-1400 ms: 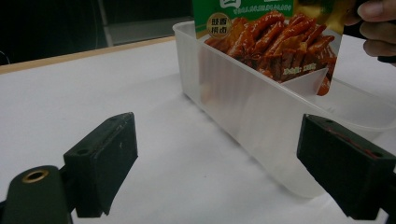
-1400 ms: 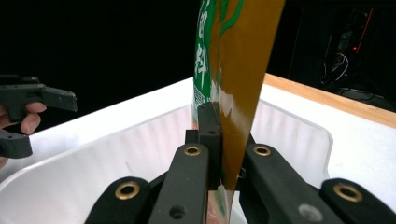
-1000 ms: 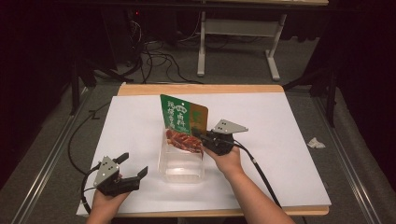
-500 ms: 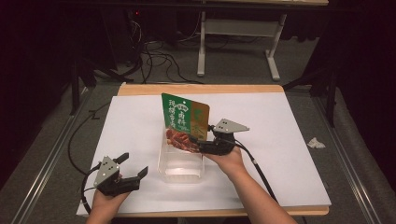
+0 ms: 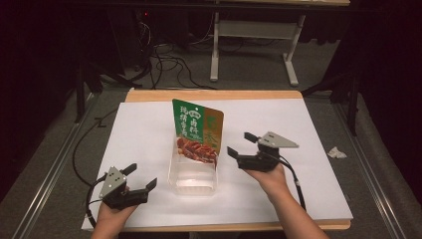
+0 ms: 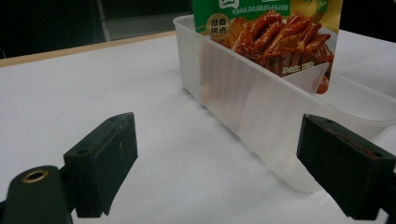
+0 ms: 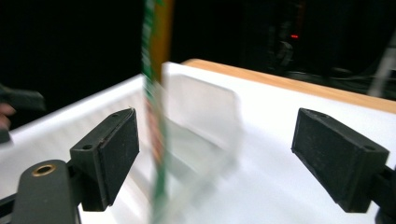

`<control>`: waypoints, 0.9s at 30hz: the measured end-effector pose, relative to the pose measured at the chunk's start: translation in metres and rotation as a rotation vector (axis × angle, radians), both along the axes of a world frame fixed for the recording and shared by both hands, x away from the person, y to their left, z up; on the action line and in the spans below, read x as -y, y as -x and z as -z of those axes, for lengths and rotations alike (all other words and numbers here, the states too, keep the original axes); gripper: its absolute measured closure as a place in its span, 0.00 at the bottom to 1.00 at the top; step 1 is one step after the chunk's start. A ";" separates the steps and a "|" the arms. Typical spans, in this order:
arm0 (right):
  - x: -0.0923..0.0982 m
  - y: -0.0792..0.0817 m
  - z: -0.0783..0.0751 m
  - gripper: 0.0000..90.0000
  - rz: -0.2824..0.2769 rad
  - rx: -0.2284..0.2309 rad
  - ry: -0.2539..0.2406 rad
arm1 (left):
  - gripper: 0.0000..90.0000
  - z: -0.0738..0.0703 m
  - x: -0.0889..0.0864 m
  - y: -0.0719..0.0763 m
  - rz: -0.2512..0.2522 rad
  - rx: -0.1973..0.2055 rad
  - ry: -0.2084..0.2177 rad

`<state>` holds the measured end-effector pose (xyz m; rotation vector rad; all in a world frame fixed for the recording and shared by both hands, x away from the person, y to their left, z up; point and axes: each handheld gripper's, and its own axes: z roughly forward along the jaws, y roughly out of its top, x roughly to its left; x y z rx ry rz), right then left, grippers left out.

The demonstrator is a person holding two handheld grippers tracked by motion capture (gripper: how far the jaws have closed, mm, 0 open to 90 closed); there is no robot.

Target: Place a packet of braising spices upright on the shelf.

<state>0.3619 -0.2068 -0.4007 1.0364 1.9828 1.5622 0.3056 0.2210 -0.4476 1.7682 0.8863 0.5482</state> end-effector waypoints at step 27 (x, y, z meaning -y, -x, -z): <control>0.136 0.076 0.051 0.16 0.250 -0.045 0.051 | 0.15 0.010 0.013 -0.006 0.009 -0.055 -0.024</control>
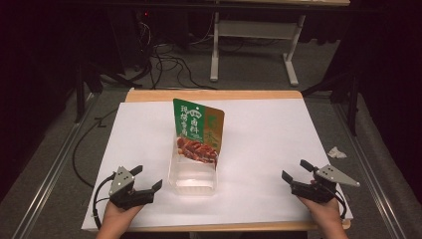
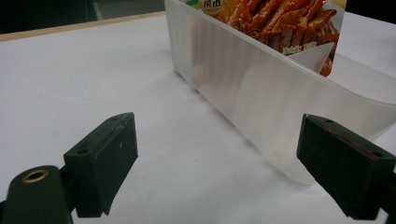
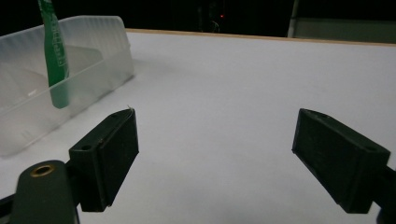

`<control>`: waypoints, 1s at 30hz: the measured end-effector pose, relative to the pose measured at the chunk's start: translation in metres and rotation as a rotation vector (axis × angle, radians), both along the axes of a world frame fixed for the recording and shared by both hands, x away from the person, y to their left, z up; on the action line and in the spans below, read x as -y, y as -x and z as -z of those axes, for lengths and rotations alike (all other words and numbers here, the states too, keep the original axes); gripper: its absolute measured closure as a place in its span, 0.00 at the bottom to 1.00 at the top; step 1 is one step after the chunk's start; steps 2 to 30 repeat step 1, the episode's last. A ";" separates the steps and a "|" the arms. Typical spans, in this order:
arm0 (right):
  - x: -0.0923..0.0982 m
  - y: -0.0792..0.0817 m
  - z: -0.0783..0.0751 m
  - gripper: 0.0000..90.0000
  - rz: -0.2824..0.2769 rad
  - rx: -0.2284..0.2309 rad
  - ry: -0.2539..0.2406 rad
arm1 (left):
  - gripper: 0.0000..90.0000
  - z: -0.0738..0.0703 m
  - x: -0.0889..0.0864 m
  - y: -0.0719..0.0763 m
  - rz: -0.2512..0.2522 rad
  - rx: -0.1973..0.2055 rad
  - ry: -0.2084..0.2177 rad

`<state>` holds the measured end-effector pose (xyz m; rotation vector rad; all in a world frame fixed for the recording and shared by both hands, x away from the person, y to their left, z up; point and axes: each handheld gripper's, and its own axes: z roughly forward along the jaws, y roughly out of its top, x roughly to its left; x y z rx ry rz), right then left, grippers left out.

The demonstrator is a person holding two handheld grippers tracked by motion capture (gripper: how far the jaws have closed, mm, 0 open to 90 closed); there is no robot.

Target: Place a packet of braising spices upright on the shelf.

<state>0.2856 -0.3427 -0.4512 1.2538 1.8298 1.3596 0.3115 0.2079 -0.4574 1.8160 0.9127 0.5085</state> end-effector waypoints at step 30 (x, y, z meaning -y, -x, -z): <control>0.001 0.000 0.000 0.16 0.008 0.008 -0.005 | 0.14 0.000 0.000 0.000 0.001 0.001 0.001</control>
